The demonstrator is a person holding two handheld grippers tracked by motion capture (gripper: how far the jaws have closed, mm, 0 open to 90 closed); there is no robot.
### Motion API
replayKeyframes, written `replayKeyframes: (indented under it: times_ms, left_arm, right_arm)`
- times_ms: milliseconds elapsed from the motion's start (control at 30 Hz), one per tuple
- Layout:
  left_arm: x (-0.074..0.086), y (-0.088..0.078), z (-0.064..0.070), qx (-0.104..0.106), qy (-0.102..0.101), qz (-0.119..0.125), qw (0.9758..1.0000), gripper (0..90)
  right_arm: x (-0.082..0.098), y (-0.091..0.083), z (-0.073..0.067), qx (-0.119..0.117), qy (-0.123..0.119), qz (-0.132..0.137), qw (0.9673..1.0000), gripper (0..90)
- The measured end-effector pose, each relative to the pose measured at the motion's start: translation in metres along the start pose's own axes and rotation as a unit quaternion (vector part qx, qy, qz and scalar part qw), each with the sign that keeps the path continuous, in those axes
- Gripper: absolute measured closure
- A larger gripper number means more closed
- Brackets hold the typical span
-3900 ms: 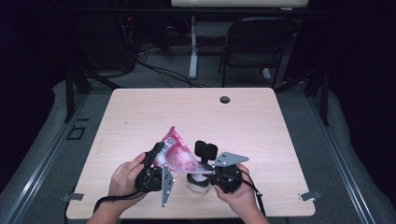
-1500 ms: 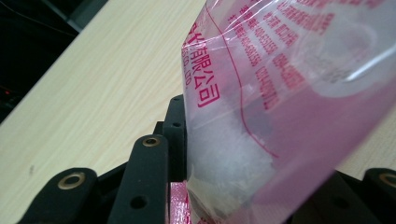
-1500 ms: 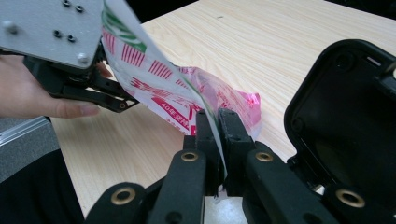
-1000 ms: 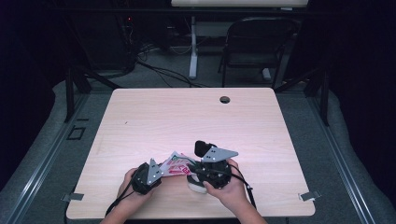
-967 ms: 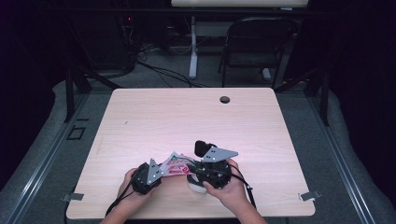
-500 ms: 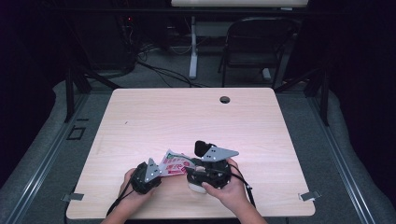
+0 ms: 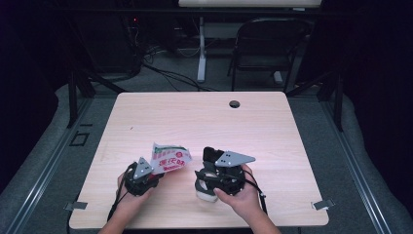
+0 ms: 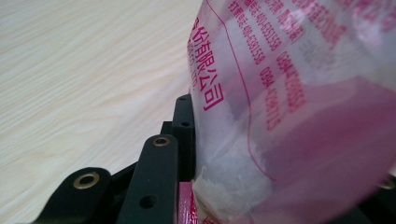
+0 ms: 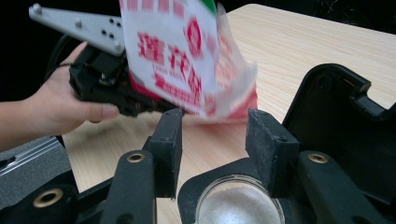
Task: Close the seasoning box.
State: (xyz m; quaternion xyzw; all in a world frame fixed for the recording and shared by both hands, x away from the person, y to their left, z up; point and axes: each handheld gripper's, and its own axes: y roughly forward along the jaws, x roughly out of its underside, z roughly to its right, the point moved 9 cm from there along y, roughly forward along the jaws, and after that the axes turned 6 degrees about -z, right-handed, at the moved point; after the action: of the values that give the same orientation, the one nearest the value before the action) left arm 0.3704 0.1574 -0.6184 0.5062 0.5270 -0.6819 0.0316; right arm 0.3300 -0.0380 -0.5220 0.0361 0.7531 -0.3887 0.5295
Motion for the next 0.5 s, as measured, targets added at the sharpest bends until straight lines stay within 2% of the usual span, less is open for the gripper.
replayKeyframes:
  times_ms: [133, 200, 233, 267, 333, 367, 400, 433, 467, 500]
  left_arm:
    - [0.001, -0.009, -0.021, -0.026, -0.037, 0.008, 0.9989, 73.6]
    - [0.003, -0.013, -0.03, -0.039, -0.049, 0.009, 0.998, 73.6]
    - [0.004, -0.017, -0.04, -0.056, -0.06, 0.008, 0.9966, 73.6]
    - [0.004, -0.017, -0.04, -0.056, -0.06, 0.008, 0.9966, 73.6]
    - [0.006, -0.02, -0.048, -0.066, -0.08, 0.009, 0.9946, 73.5]
    - [0.009, -0.023, -0.057, -0.079, -0.093, 0.008, 0.9925, 73.6]
    - [0.009, -0.023, -0.057, -0.079, -0.093, 0.008, 0.9925, 73.5]
    - [0.01, -0.024, -0.06, -0.084, -0.099, 0.008, 0.9915, 73.5]
    - [0.013, -0.026, -0.067, -0.094, -0.114, 0.008, 0.989, 73.6]
    - [0.013, -0.026, -0.067, -0.094, -0.114, 0.008, 0.989, 73.6]
  right_arm:
    - [-0.001, 0.0, 0.0, 0.001, 0.004, 0.006, 1.0, 56.0]
    - [-0.001, -0.001, 0.001, 0.001, 0.003, 0.005, 1.0, 56.0]
    - [-0.001, -0.001, 0.001, 0.002, 0.002, 0.004, 1.0, 56.0]
    - [-0.001, -0.001, 0.001, 0.002, 0.002, 0.004, 1.0, 56.0]
    - [-0.001, -0.001, 0.001, 0.003, 0.002, 0.003, 1.0, 56.0]
    - [0.0, -0.001, 0.002, 0.004, 0.002, 0.002, 1.0, 56.0]
    - [0.0, -0.001, 0.002, 0.004, 0.002, 0.002, 1.0, 56.0]
    - [0.0, -0.001, 0.002, 0.006, 0.002, 0.002, 1.0, 56.0]
    - [0.0, -0.001, 0.002, 0.005, 0.002, 0.003, 1.0, 56.0]
    - [0.0, -0.001, 0.002, 0.005, 0.002, 0.003, 1.0, 56.0]
